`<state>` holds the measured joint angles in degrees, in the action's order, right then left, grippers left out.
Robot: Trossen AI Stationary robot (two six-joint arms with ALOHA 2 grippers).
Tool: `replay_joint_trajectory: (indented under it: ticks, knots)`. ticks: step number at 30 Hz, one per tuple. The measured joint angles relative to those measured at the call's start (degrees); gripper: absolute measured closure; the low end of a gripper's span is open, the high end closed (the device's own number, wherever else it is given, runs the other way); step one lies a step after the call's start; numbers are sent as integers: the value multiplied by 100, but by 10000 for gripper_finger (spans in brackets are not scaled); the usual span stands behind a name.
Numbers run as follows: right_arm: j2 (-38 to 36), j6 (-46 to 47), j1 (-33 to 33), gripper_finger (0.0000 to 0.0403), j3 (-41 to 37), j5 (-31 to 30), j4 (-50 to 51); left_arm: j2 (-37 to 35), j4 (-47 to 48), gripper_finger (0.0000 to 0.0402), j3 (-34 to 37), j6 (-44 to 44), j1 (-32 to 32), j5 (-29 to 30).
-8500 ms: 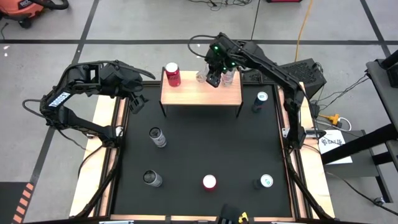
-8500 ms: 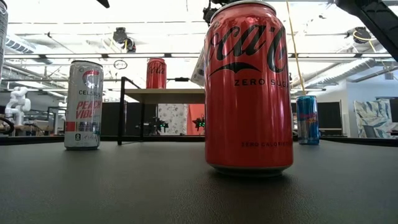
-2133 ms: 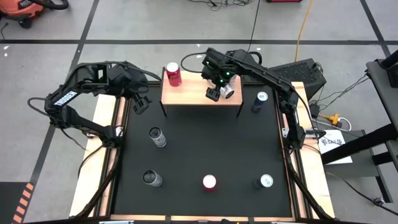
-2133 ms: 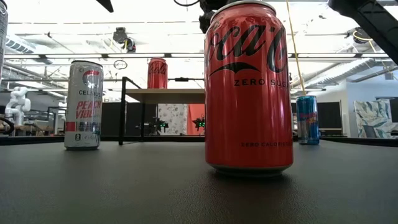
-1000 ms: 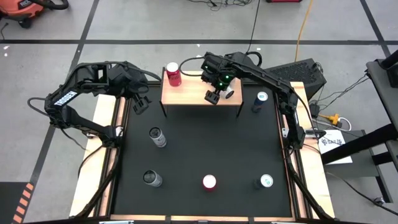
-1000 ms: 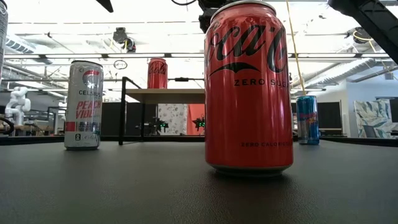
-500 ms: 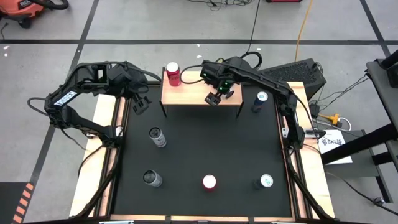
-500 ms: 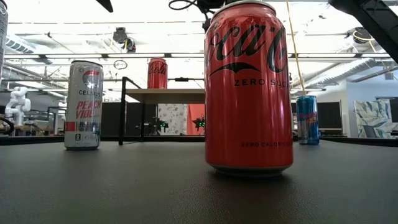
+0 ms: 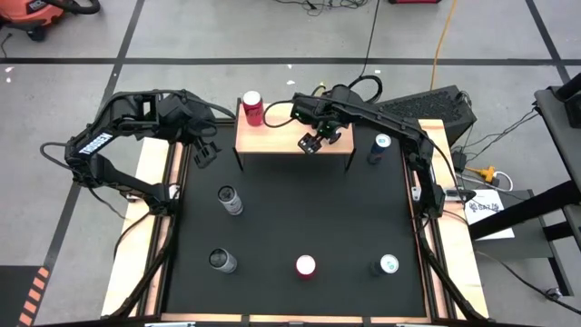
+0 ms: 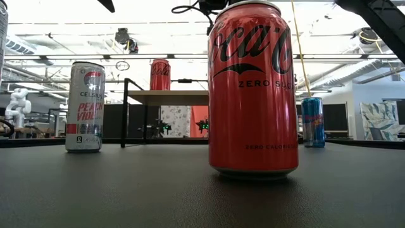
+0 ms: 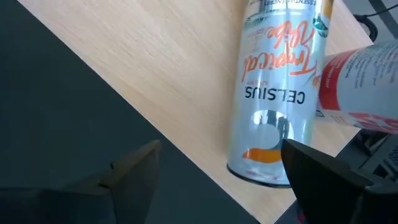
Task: Place canned beverage on shelf
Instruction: Put the top white yellow soda can on the shelf
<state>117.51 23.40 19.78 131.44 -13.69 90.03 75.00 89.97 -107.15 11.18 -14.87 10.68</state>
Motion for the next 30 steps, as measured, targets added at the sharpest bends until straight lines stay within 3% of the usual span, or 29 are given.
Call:
replay_joint_trajectory:
  ticks: [13, 18, 30]
  knots:
    - [0, 443, -501, 90, 0, -24, 1, -1, 3, 28, 0, -263, -1, -2]
    - [2, 623, -534, 90, 0, -579, -1, 0, 4, 28, 0, -264, 1, -1]
    - [2, 1266, -539, 90, -144, -1210, -3, -2, 4, 28, 0, -307, 1, -2]
